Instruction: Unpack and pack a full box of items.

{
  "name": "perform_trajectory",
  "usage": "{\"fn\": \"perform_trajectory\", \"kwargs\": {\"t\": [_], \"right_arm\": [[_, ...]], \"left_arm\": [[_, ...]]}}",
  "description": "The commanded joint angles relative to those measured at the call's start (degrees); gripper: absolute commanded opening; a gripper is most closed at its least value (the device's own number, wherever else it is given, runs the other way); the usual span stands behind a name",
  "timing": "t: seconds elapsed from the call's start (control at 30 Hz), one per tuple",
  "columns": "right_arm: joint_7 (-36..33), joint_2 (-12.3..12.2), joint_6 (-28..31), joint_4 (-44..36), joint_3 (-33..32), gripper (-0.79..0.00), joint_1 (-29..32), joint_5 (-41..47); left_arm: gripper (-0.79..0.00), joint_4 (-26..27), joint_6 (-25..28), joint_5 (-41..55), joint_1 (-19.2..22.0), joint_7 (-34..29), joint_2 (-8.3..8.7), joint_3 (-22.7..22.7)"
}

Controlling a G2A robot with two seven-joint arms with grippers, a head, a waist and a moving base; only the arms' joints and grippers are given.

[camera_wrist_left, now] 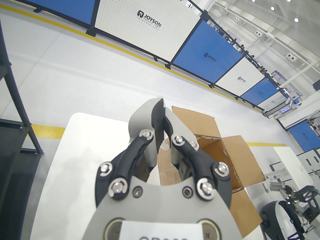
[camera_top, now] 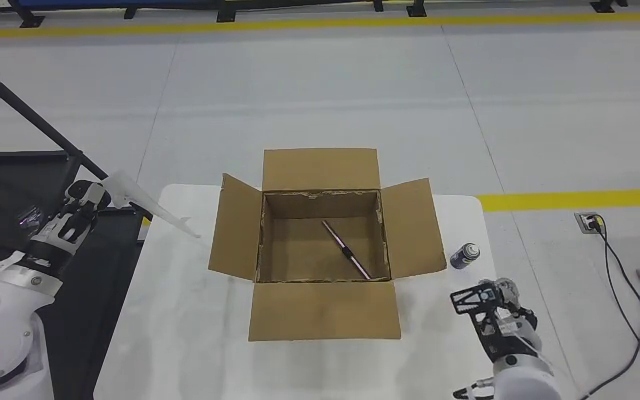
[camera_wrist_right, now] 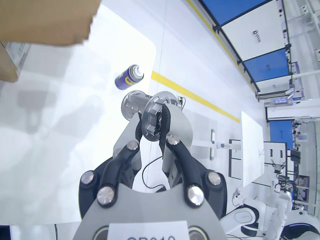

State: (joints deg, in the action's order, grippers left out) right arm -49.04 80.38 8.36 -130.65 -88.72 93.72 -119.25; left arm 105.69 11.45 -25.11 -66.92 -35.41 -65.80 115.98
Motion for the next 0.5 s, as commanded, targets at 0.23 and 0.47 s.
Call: {"fn": "perform_trajectory", "kwargs": {"t": [0.23,0.47], "right_arm": [[2.03,-0.37,4.58,16.62,-5.31,-0.785,-9.5,8.71],[-0.4,-0.44,5.06,27.33,-3.03,-0.785,-17.23,6.95]], "left_arm": [[-0.785,0.0,0.0,0.0,0.0,0.0,0.0,0.0],[-0.785,0.0,0.0,0.0,0.0,0.0,0.0,0.0]]}}
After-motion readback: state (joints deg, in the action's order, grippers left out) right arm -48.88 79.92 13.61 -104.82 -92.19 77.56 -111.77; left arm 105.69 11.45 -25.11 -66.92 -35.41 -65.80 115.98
